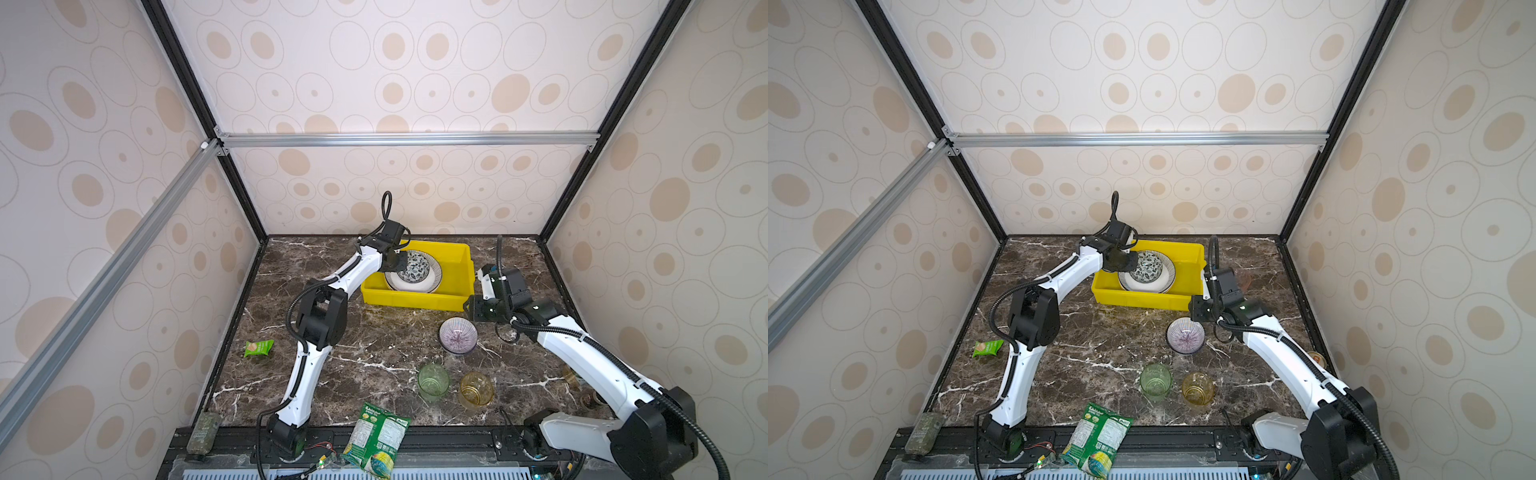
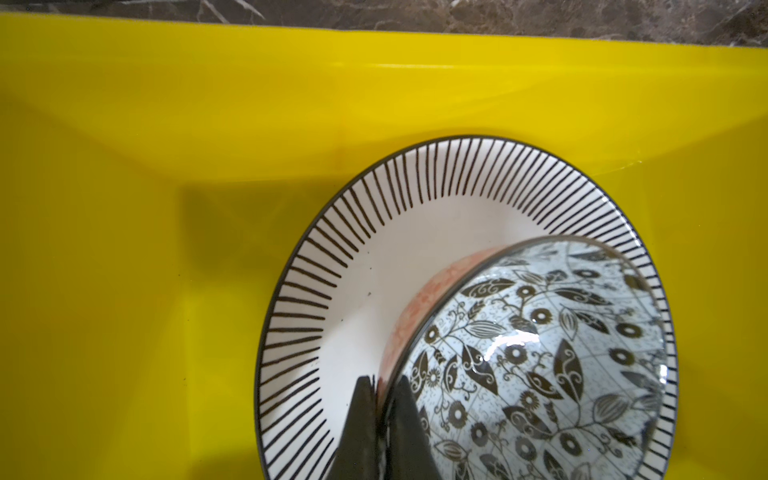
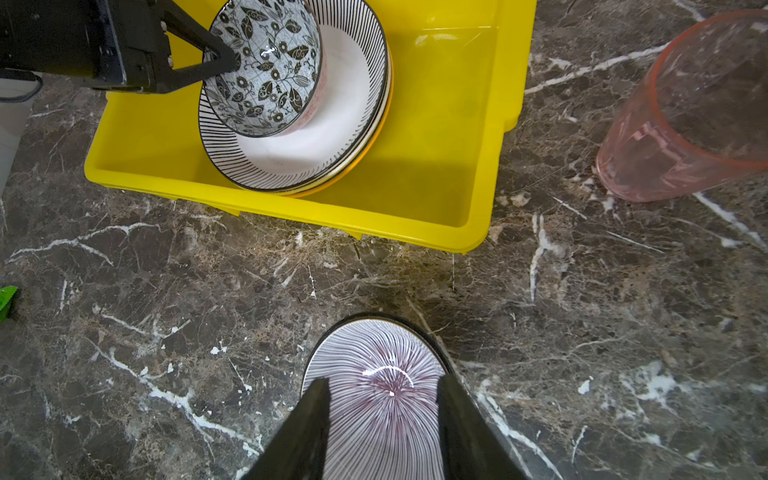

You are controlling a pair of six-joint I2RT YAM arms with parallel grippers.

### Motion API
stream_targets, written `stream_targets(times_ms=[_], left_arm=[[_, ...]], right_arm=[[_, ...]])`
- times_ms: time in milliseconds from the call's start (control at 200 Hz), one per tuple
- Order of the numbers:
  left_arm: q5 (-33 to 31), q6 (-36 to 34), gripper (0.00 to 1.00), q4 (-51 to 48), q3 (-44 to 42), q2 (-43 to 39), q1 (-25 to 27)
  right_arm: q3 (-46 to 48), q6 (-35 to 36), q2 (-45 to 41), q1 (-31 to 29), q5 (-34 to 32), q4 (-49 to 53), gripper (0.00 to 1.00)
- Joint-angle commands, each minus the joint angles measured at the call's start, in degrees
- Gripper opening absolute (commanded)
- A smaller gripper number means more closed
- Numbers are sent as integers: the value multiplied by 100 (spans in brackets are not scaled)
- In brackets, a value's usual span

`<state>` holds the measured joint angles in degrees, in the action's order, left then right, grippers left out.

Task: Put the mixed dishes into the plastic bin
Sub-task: 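Lower the floral bowl onto the stacked plates with the left gripper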

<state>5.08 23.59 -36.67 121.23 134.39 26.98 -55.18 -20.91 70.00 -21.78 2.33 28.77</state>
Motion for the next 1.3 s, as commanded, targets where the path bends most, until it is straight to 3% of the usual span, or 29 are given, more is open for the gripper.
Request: stream_targets(times_ms=[0,410,1040,1296], left_arm=[[63,102,3,23,296,63,-70],[129,224,10,72,296,54,-88],[151,287,13,42,270,0,-102],[38,234,17,104,-29,-352,-103]], right_arm=[[-151,60,23,7,70,111,45],[-125,34,-96,7,137,190,45],[-62,52,-258,7,127,321,46],[-29,65,-232,7,66,513,45]])
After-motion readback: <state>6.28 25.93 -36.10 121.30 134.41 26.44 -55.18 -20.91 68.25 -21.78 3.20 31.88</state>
